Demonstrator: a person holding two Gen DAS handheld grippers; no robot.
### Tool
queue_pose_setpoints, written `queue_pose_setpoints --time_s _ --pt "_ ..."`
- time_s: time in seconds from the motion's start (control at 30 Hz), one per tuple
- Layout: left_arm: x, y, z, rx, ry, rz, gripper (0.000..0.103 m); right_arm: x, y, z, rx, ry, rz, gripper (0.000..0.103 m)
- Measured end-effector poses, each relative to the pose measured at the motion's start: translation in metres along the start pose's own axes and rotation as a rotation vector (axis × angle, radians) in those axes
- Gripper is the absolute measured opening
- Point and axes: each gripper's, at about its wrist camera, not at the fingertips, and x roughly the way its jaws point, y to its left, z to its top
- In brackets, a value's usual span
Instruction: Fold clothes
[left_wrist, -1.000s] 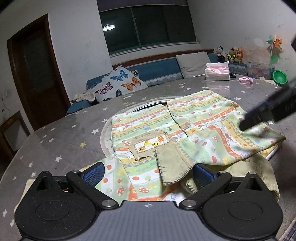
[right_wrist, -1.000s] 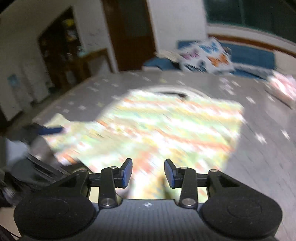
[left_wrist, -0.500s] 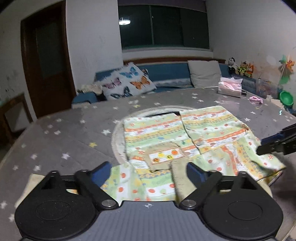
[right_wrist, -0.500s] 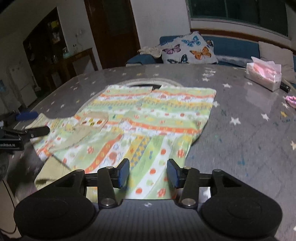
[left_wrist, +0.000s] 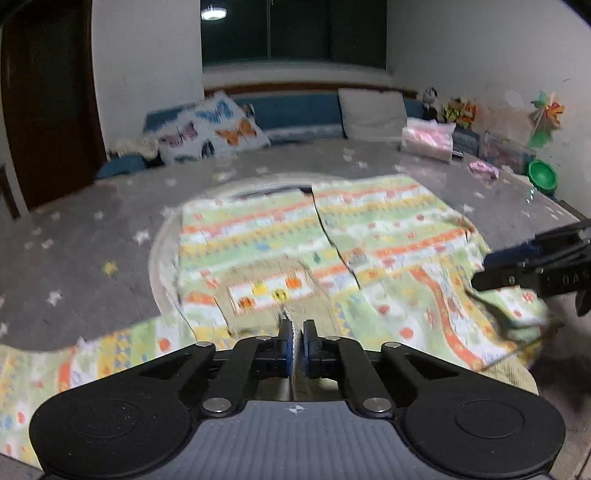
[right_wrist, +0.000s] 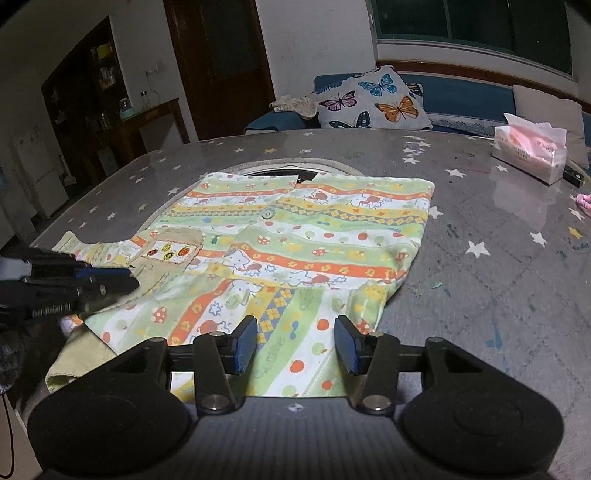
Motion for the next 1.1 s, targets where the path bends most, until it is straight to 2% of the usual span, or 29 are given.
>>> queue_pose_setpoints --time_s 0.13,0.33,0.43,0.47,0.67,0.77,0.8,0.93,1.1 --pt "-0.007 -0.006 0.000 0.066 -0.073 0.056 0.005 0.001 0.001 -0.002 -0.018 0.001 -0.003 0.050" --pt "0.001 -0.018 -0.009 0.150 -0.086 0.114 0.005 0.002 0.006 -0.002 -0.051 0.004 -0.016 0.054" --pt "0.006 -0.018 -0.011 0.164 -0.052 0.106 0.005 0.002 0.007 -0.002 -0.054 0.005 -0.019 0.055" --pt "0.008 -0.018 -0.012 0.164 -0.042 0.104 0.009 0.002 0.007 -0.001 -0.051 0.002 -0.019 0.055" --pt "-0.002 -0.012 -0.013 0.125 -0.043 0.112 0.014 0.003 0.009 0.005 -0.035 -0.014 -0.017 0.055" --pt "-0.012 -0.013 -0.012 0.099 -0.053 0.096 0.030 0.008 0.016 0.007 -0.047 -0.011 -0.008 0.055" --pt "-0.015 -0.014 -0.011 0.097 -0.060 0.078 0.032 0.010 0.018 0.007 -0.050 -0.009 -0.004 0.055" --pt "-0.024 -0.025 -0.010 0.117 -0.079 0.017 0.035 0.018 0.031 0.009 -0.077 -0.006 0.015 0.055" --pt "-0.017 -0.035 -0.016 0.168 -0.053 0.007 0.035 0.026 0.052 0.008 -0.128 0.004 0.055 0.055"
